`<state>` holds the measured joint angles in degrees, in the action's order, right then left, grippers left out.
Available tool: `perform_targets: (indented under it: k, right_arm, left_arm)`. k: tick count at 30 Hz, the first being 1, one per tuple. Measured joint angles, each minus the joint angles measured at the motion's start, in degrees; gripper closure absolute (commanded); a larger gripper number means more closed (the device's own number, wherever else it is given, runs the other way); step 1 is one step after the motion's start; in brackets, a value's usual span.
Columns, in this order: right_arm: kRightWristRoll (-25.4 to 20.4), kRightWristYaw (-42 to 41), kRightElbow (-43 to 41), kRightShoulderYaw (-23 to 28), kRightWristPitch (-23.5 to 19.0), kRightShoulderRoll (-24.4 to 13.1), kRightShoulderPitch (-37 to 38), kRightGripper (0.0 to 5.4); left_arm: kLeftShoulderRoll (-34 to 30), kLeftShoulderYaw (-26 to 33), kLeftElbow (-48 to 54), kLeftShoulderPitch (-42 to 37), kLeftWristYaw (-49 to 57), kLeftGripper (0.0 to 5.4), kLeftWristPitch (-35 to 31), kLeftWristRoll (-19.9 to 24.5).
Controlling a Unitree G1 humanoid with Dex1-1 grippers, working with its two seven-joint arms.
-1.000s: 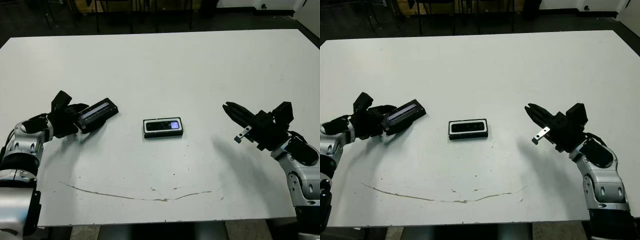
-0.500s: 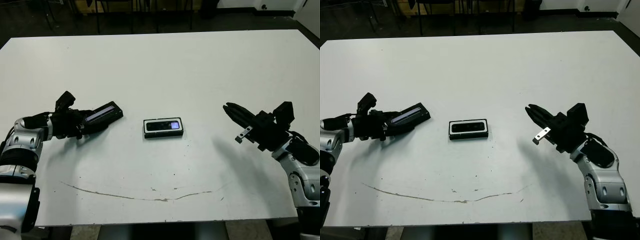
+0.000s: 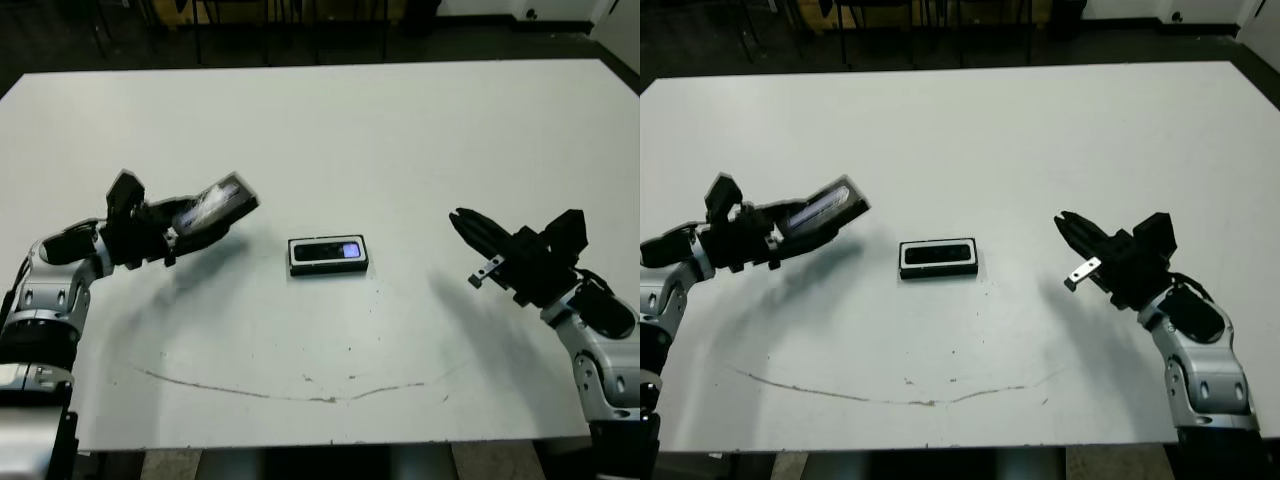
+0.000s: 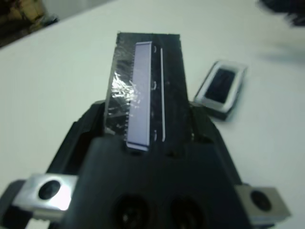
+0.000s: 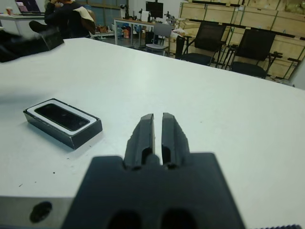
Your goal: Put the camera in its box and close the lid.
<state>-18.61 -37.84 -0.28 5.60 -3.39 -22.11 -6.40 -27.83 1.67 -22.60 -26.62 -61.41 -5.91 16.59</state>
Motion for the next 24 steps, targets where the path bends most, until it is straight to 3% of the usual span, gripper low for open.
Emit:
perform_targets:
  k: [4,11,18,24]
  right_arm:
    - [-0.25,-1.62,2.76,-0.23,1.93,0.40,-0.10,5.40]
    - [-0.42,-3.37,4.20,-0.64,3.41,0.53,-0.57,5.40]
    - [-0.98,-6.79,8.79,-0.72,8.39,1.15,-1.54,5.40]
    - [-1.03,-7.84,10.23,-0.77,9.46,1.41,-1.73,5.40]
  left_arm:
    - [0.03,-2.34,3.84,-0.14,-2.01,2.62,-4.15,0.99]
    - [0.04,-8.38,1.66,-4.48,-7.31,2.62,-7.94,-0.62]
    - [1.56,-11.07,-3.73,-6.70,-8.99,2.62,-6.38,-2.41]
    - [3.64,-12.44,-6.71,-8.00,-8.99,2.62,-5.33,-4.09]
